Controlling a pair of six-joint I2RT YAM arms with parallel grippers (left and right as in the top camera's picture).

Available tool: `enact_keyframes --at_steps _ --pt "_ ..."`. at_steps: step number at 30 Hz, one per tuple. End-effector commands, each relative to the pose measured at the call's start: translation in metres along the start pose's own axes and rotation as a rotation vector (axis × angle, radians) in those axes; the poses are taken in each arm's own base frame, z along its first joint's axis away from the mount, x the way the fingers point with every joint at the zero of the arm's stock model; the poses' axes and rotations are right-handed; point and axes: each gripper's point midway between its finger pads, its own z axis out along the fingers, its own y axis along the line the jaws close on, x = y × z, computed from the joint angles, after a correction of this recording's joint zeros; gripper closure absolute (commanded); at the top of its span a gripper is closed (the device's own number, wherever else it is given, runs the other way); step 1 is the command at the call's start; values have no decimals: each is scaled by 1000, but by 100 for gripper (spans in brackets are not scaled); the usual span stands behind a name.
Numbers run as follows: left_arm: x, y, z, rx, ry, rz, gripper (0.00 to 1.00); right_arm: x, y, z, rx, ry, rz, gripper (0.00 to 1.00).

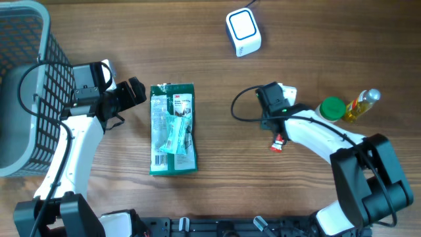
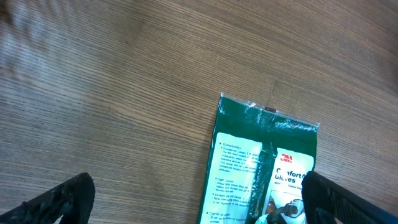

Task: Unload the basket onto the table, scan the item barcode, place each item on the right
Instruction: 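Carry the stick right and set it down near the jar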

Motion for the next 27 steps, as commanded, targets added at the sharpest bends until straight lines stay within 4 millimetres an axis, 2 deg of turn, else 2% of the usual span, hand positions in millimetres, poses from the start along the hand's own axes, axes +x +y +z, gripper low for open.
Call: enact_keyframes --at_steps 1,3,4,6,9,12,16,18,21,22,27 --pt "-4 1 -2 -4 -14 11 0 57 -9 24 -17 207 -169 95" --pt "-4 1 -2 -5 -14 11 0 67 8 21 -137 256 -253 94" --pt "-4 1 -2 -5 -14 11 0 78 21 16 -229 304 -274 89" --pt "-4 1 -2 -4 -14 11 0 95 29 7 -299 390 -263 85" --pt "-4 1 -2 -5 -14 11 0 108 16 4 -249 454 -260 85" --pt "-4 1 -2 -5 -14 11 0 108 6 5 -182 460 -185 86" --pt "-4 1 -2 -4 -14 11 0 124 -12 -2 -99 559 -66 91" --pt "-4 1 -2 -4 -14 11 0 130 -22 -5 -64 603 -14 91" --pt "-4 1 -2 -4 -14 11 0 127 -30 -4 -48 612 51 96" --pt "-4 1 -2 -5 -14 11 0 121 -40 1 -10 595 117 96" --pt "-4 1 -2 -4 -14 11 0 112 -61 9 42 581 240 96"
